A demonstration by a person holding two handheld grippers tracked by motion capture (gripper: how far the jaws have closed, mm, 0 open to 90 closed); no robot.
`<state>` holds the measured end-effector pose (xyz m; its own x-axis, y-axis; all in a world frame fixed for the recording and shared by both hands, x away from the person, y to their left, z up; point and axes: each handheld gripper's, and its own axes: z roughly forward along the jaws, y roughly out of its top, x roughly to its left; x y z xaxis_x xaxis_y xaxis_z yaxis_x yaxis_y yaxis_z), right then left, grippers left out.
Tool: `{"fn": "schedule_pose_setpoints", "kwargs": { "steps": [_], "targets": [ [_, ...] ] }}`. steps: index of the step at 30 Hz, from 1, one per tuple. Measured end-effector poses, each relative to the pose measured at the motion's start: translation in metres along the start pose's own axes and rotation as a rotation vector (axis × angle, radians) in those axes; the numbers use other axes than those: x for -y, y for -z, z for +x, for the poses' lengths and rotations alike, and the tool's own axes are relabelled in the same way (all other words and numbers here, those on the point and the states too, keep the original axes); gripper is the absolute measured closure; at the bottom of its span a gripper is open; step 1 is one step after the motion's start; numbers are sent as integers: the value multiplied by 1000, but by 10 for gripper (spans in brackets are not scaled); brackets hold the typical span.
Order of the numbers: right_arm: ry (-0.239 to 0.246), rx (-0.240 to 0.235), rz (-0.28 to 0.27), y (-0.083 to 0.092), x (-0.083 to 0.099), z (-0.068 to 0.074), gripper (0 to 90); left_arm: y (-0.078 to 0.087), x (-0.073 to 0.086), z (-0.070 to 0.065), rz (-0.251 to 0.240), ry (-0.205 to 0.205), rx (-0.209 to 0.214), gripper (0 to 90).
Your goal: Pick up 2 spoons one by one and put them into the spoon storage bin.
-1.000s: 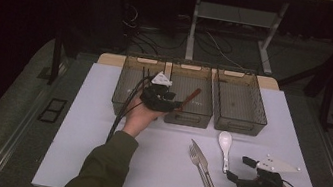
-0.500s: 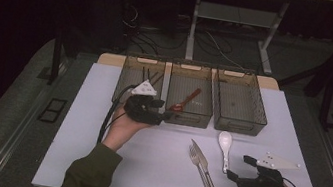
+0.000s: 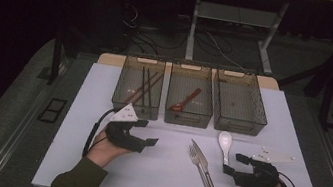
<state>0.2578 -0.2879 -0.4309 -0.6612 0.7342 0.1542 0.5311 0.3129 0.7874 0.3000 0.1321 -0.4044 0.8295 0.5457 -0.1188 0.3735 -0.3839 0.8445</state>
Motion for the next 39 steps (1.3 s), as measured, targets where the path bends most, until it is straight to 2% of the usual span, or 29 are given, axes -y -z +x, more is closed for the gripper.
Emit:
{"fn": "schedule_pose_setpoints", "kwargs": {
  "steps": [4,8,12,16,19,25,33,39],
  "targets": [
    [-1,7,9,-4,-6,0,490,7,17,-5,9,12,3,167],
    [7,9,24,-11,-11,-1,624,15,33,-7,3,43,3,132],
    [11,3,48,-18,-17,-3,776,20,44,-10,6,39,-1,106],
    [14,-15,86,-27,-20,-3,889,23,52,-11,0,50,-20,43],
    [21,-17,112,-30,-18,-2,890,23,54,-10,5,43,-23,0],
    [28,-25,145,-33,-16,4,890,22,55,-8,4,54,-33,0],
    [65,9,203,-38,-11,9,890,21,56,-8,16,40,-34,0],
    [74,32,220,-35,-9,8,891,21,56,-8,17,37,-33,0]
  ]
}}
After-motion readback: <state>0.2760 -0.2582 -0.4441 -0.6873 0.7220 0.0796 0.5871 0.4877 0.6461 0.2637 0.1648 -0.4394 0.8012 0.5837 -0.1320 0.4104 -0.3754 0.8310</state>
